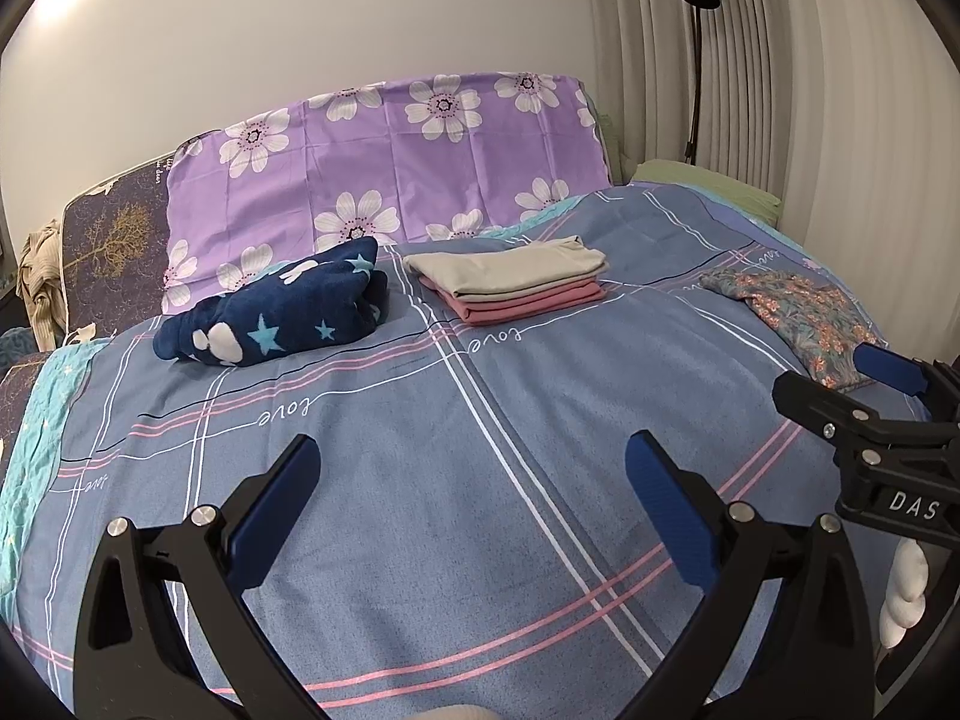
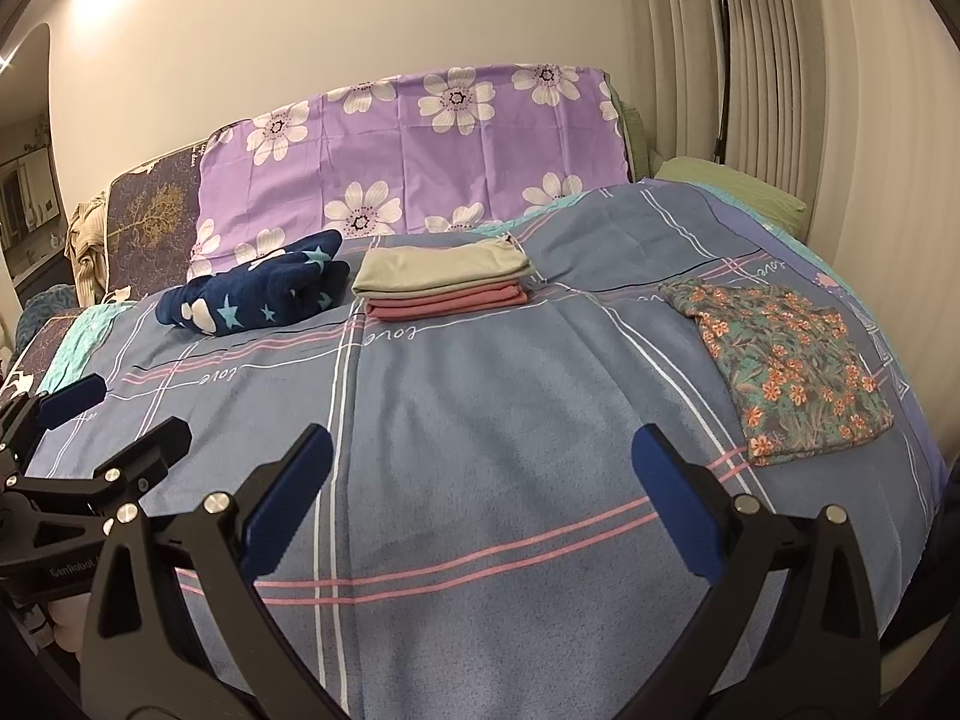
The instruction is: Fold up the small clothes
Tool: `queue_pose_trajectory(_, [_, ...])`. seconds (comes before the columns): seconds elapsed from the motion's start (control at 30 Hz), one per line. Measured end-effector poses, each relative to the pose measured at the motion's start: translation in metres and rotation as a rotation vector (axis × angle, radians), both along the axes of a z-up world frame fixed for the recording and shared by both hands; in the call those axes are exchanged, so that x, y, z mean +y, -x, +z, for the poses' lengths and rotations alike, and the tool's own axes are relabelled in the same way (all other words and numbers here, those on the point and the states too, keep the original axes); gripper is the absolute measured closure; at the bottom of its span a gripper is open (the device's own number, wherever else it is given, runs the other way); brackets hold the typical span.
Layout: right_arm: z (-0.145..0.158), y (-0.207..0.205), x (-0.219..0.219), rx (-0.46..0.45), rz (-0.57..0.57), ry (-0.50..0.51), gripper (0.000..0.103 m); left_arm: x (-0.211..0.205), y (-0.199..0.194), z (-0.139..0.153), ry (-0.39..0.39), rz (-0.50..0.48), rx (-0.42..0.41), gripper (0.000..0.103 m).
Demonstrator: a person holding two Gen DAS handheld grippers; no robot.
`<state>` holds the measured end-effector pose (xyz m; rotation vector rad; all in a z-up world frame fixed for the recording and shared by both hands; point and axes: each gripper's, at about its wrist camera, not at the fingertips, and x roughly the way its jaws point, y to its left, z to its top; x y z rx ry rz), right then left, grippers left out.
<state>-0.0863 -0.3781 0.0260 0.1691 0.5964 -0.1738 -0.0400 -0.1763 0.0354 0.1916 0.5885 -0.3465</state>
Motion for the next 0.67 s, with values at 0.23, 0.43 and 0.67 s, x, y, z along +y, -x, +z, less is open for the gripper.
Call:
queue_pose_trajectory(0.23, [-0.003, -0.0008, 0.0018, 0.011, 0.005, -0.002, 0.002, -0.0001, -0.0015, -0.0013, -0.006, 0.004, 0.006, 0.001])
queue_pose_trajectory(0.43, [-0.0044, -0.0059, 0.0017, 0.02, 0.01, -0.004, 0.002, 0.0008, -0.0015, -0.0016, -0.008, 0.006, 0.003, 0.001])
queue_pose_trajectory(0.67, [-0.0059, -0.0081, 0.0037, 0.027, 0.013, -0.003, 0.002, 0.0043, -0.0027, -0.0033, -0.008, 0.011, 0.012, 0.001])
